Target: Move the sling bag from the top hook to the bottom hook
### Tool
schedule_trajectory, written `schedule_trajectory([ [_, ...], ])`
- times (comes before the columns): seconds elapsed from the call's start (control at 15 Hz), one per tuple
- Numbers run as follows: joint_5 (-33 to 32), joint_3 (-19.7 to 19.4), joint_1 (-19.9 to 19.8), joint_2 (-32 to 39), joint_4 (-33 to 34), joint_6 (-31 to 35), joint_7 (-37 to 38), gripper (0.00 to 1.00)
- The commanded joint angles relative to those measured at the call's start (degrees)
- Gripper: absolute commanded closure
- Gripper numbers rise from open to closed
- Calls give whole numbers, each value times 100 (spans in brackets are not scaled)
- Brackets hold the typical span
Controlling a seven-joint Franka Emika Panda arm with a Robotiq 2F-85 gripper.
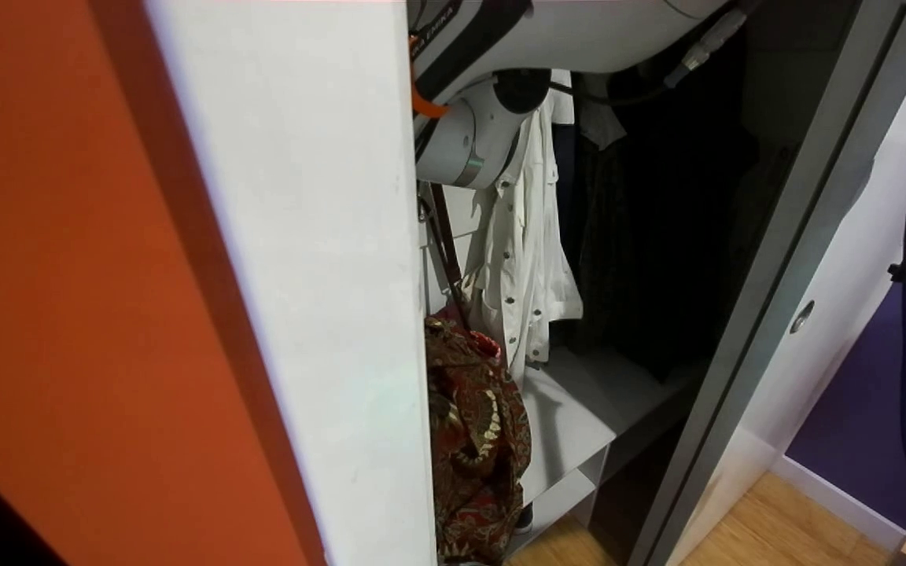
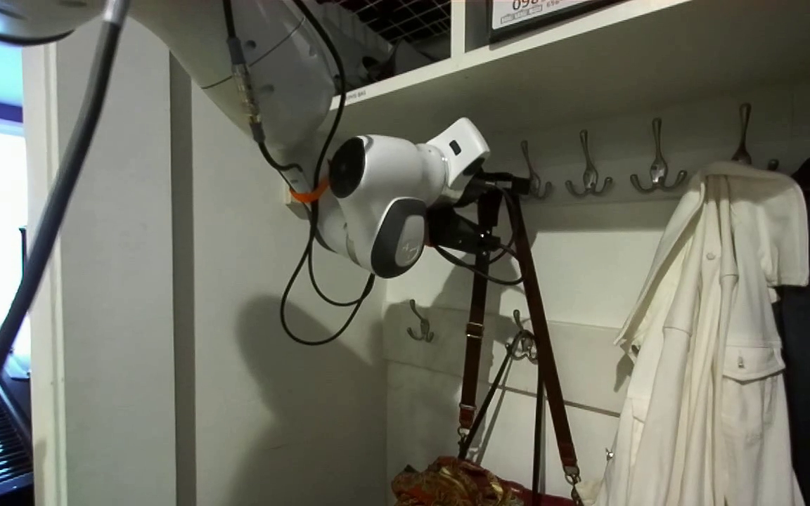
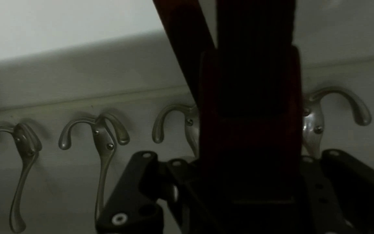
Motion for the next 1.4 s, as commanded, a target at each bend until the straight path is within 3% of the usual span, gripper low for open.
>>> schedule_trajectory([
  [0.0, 438, -98, 254, 402, 505, 465, -336, 100],
  [0.47, -200, -112, 343, 911, 1176, 751, -247, 100],
  [1.33, 511, -279, 514, 1144, 1733, 1148, -1341, 100],
])
